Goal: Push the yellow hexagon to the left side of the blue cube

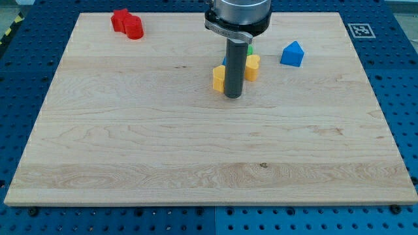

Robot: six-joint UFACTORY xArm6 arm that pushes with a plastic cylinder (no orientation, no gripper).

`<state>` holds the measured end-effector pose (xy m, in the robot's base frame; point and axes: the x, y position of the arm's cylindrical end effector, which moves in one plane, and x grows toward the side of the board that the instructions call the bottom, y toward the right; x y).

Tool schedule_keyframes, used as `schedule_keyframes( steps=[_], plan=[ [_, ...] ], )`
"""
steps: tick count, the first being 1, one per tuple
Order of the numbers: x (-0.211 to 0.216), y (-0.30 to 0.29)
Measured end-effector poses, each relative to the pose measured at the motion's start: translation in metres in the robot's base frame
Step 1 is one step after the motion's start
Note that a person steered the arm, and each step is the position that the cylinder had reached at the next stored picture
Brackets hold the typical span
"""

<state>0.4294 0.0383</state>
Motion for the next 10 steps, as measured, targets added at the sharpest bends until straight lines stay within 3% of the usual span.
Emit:
schedule_keyframes(
  steps=[4, 10],
  plan=[
    [0.005, -0.017],
    [-0.030, -0.030]
  ],
)
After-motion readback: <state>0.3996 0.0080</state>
